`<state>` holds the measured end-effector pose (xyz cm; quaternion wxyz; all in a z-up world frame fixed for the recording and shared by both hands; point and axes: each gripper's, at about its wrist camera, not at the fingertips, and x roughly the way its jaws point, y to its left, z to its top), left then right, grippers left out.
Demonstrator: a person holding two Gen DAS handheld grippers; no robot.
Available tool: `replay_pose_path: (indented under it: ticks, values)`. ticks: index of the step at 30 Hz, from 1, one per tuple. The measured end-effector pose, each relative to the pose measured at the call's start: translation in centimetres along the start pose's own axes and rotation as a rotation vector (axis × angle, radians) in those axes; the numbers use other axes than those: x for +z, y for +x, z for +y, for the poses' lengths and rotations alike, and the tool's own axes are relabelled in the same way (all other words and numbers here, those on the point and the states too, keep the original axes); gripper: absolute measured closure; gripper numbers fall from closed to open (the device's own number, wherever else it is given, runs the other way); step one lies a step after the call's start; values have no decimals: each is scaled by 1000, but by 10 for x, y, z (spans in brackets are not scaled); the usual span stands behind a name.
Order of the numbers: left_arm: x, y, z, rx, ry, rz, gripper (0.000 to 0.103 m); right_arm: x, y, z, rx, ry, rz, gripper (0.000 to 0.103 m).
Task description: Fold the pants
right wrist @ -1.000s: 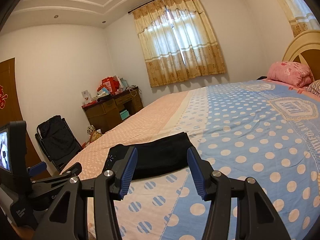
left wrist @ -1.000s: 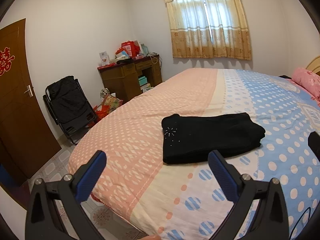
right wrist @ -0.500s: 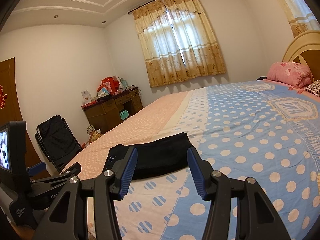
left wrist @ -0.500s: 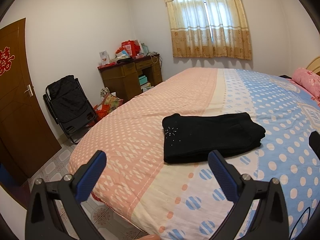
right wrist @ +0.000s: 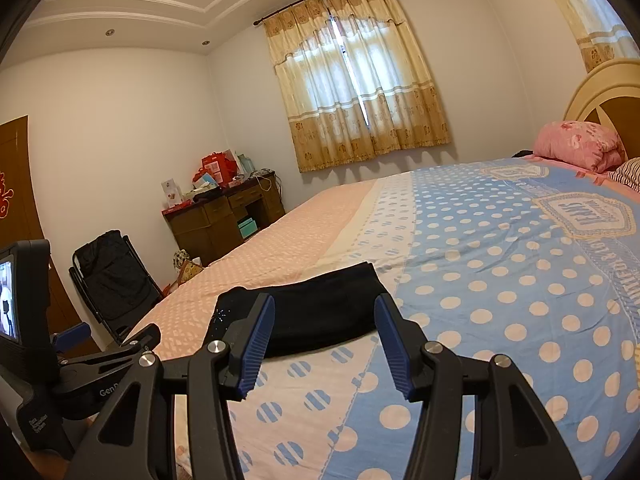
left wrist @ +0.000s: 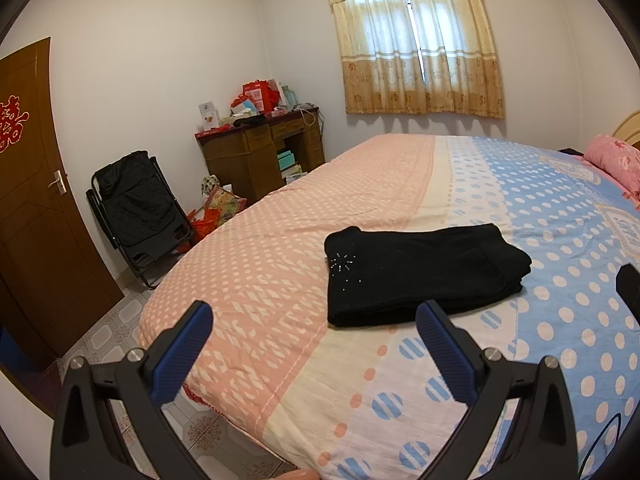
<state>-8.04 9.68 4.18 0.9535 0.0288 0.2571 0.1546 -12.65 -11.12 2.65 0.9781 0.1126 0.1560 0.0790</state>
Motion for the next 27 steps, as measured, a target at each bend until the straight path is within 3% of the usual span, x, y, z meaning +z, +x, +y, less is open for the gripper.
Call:
replay_pose_path:
  ticks: [14,22,27]
  values:
    - [-1,-3,-6,-18,21,-13,0,0,1,-1,0,3,10,49]
    - [0,1,1,-74,-42,11,0,1,2,-2,-5,8,16,49]
    - [-1,5,0,-69,-39,27,0,0,1,-2,-8,9,12,49]
